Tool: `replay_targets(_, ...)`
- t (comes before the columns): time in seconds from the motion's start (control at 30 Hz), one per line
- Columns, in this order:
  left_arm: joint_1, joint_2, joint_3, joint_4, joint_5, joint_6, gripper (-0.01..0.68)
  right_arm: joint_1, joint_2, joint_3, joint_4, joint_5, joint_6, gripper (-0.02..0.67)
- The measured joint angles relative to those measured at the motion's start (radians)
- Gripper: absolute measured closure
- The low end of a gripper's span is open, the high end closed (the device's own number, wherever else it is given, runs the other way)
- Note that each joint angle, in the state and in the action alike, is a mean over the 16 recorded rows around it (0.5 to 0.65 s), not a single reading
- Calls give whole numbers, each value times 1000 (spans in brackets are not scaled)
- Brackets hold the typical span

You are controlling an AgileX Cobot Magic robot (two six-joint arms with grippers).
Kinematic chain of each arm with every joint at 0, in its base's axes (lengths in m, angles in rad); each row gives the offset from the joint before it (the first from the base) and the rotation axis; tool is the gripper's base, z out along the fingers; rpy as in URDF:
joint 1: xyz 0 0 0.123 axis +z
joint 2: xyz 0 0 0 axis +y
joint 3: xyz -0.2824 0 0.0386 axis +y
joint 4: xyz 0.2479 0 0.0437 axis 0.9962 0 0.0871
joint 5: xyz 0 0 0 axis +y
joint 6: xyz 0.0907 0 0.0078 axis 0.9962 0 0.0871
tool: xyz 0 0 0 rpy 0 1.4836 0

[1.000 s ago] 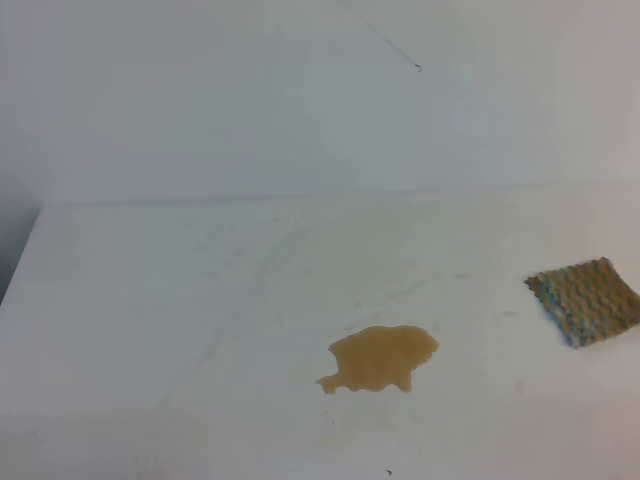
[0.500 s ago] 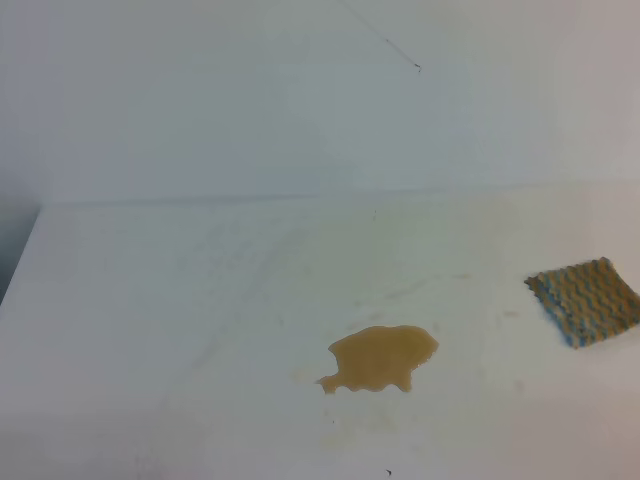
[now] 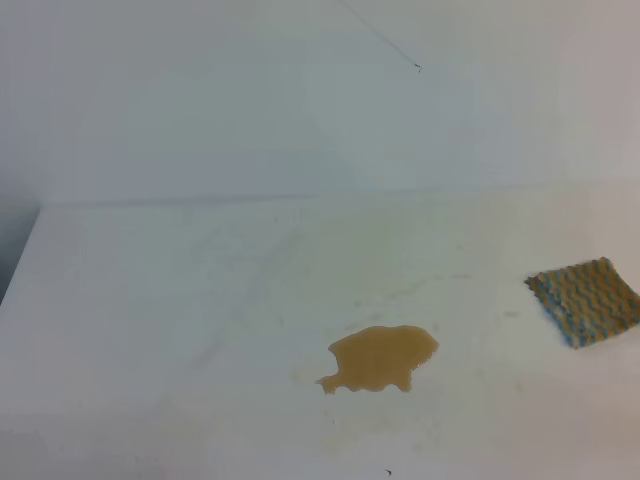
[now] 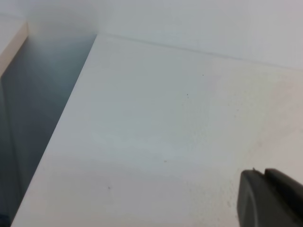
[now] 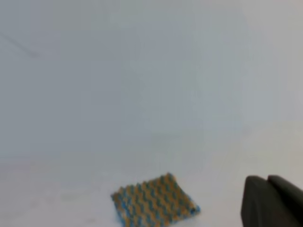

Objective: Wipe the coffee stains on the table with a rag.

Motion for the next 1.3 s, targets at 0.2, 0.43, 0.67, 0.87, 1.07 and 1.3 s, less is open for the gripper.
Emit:
replay_targets(0.2,0,0,0,0,0,0,674,0,0,0,34,-182,42,652)
replay_targets(0.43,0,0,0,0,0,0,674,0,0,-4,54,-428,68,652)
replay_targets(0.67,0,0,0,0,0,0,674,0,1,-55,53,-573,42,652)
replay_targets(0.87,0,0,0,0,0,0,674,0,2,-150,53,-532,-19,652)
replay_targets(1.07,0,0,0,0,0,0,674,0,17,-260,54,-340,-80,652)
replay_targets(1.3,0,0,0,0,0,0,674,0,103,-362,69,-112,-88,652)
